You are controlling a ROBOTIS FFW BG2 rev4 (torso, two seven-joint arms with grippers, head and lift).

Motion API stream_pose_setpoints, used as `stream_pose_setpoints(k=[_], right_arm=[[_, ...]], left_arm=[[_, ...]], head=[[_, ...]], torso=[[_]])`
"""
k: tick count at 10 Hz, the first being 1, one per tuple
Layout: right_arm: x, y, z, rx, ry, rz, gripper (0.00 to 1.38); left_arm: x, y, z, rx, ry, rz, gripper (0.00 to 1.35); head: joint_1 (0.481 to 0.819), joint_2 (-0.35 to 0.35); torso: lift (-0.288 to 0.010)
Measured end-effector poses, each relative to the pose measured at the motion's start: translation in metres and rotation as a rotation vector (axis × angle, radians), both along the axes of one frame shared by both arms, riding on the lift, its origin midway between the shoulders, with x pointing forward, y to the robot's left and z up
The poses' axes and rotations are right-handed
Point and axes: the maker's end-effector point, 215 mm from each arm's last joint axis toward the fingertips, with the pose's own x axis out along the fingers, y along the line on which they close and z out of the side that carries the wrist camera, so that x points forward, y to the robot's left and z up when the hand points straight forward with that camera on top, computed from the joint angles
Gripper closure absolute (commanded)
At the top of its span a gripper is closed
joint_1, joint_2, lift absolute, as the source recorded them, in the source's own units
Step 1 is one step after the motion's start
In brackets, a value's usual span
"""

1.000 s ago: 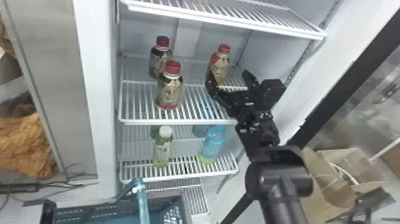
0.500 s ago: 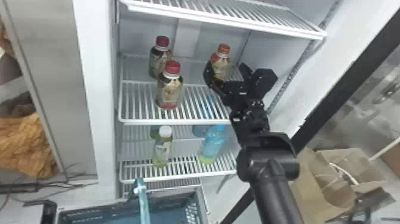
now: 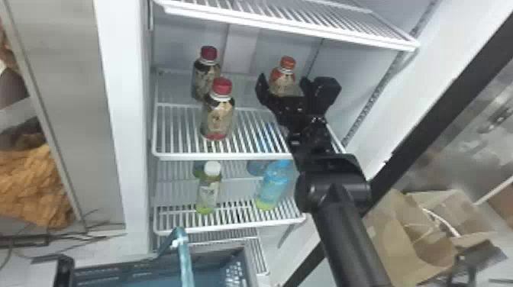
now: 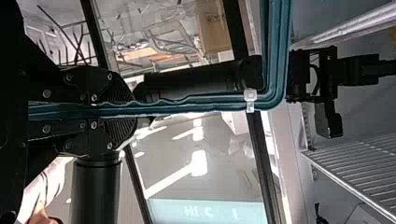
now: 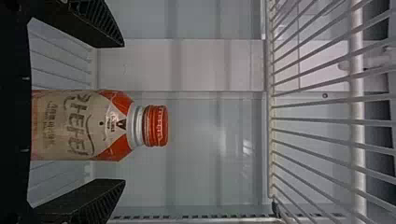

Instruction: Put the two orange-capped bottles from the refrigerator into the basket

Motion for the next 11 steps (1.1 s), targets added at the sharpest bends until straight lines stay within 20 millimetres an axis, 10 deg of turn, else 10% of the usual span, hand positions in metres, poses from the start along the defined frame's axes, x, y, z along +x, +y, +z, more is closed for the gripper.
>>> stream_pose_setpoints(k=[4,6,11], right_arm=[[0.019,-0.002,-0.007,-0.001,0.028,-0.016,0.12],[0.030,0.002,-0.006,-0.008,0.039,-0.008,0.67],[0.027,0.005,-0.010,0.004,0.041,0.002,0.73]], left_arm=[[0.000,-0.001,0.000,0.000,0.001,0.000,1.20],[0.000,-0.001,0.000,-0.001,0.000,-0.002,1.20],[0.000,0.000,0.000,-0.006,0.006,0.001,1.20]], head=[[0.695,-0.350],[0.695,-0.350],[0.695,-0.350]], torso=[[-0.040],[-0.040],[-0.040]])
